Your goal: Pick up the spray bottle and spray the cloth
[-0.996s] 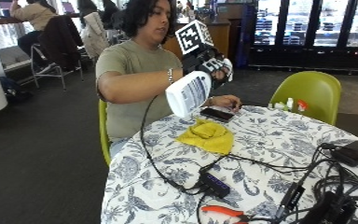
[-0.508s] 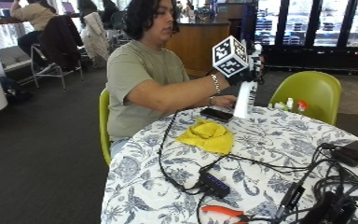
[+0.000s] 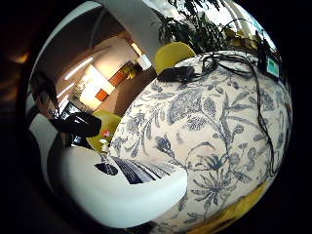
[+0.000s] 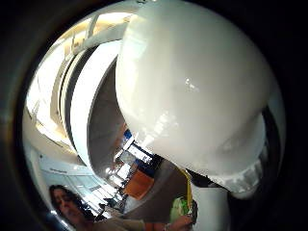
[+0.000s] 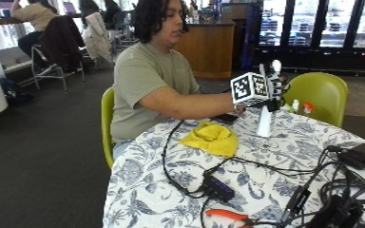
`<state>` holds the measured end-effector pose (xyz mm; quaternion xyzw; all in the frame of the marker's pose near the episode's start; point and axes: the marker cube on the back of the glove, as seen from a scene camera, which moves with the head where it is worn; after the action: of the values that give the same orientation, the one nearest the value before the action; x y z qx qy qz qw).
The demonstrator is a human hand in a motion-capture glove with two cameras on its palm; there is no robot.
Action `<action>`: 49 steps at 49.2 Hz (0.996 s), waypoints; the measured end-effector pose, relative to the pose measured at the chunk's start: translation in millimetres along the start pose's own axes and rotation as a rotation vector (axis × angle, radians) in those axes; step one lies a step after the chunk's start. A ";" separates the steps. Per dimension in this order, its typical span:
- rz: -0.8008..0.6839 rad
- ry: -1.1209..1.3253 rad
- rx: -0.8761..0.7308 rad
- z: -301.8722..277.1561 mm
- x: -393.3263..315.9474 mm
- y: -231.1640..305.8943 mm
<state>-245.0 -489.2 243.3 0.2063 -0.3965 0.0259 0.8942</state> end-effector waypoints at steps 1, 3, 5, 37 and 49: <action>0.005 -0.008 0.006 -1.6 1.9 -0.7; 0.013 -0.022 0.021 -5.2 5.7 -1.4; 0.020 -0.035 0.038 -7.9 9.0 -1.2; -0.005 -0.084 -0.020 -16.2 14.4 7.0; -0.117 0.142 -0.203 -52.4 21.1 28.8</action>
<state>-200.0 -444.9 237.1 0.1353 -0.3201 -0.0522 0.9362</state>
